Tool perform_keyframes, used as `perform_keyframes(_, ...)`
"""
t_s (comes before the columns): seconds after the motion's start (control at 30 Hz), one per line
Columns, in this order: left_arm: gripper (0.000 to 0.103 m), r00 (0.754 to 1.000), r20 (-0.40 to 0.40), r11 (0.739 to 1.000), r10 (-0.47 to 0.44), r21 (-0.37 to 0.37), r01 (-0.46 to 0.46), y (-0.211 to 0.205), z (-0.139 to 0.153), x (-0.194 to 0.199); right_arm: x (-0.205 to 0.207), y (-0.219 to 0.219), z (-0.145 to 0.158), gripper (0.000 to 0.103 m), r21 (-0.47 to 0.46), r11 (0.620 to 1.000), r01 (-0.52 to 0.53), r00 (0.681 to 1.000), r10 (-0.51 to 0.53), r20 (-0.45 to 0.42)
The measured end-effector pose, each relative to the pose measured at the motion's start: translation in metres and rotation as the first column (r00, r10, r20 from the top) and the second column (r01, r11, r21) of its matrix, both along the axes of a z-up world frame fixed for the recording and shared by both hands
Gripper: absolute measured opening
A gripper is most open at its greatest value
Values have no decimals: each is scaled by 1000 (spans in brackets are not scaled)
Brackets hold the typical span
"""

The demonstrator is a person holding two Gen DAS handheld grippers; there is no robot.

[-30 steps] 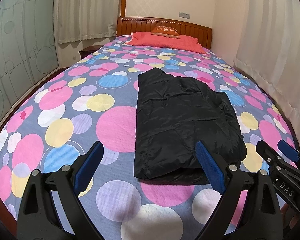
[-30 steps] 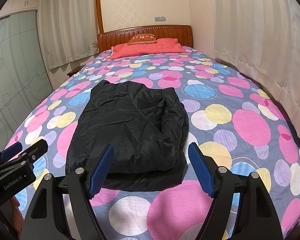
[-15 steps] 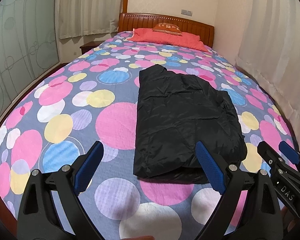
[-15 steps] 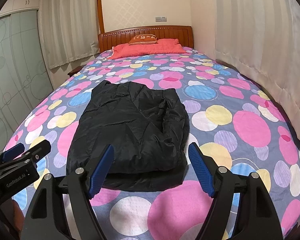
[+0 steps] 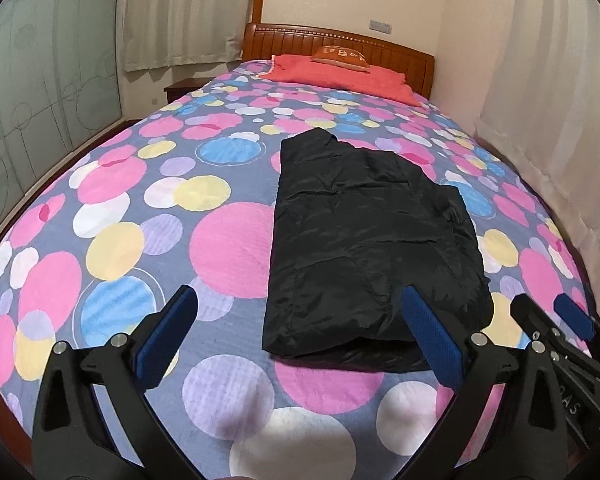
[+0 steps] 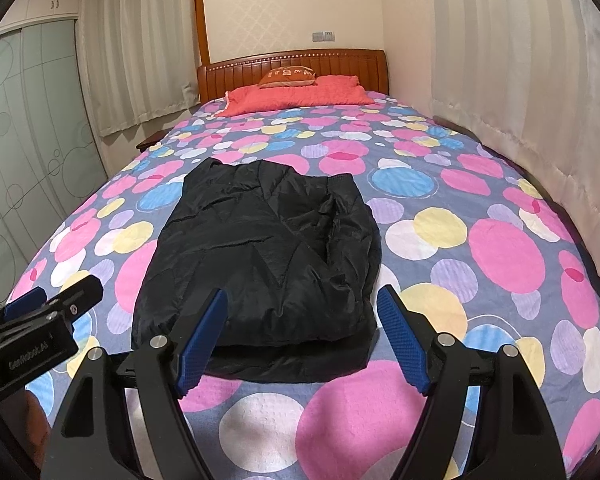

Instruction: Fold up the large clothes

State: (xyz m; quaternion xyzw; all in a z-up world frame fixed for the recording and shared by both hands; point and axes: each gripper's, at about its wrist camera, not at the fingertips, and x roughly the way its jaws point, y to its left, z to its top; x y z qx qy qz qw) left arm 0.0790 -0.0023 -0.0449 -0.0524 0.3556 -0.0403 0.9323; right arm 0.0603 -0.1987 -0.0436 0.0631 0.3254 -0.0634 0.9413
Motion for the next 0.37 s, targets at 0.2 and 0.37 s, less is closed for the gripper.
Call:
perform_keyframes(0.2,101,1000,2,997,21,71,-22,4,-15,17,6,-14,-9,80,7,1000,2,1000,-2,-9)
perform_keyframes(0.37,101,990,-76,986,122,125,-112,40,-49,51,18,-61,-29,84,30,996,83,996,-83,-26)
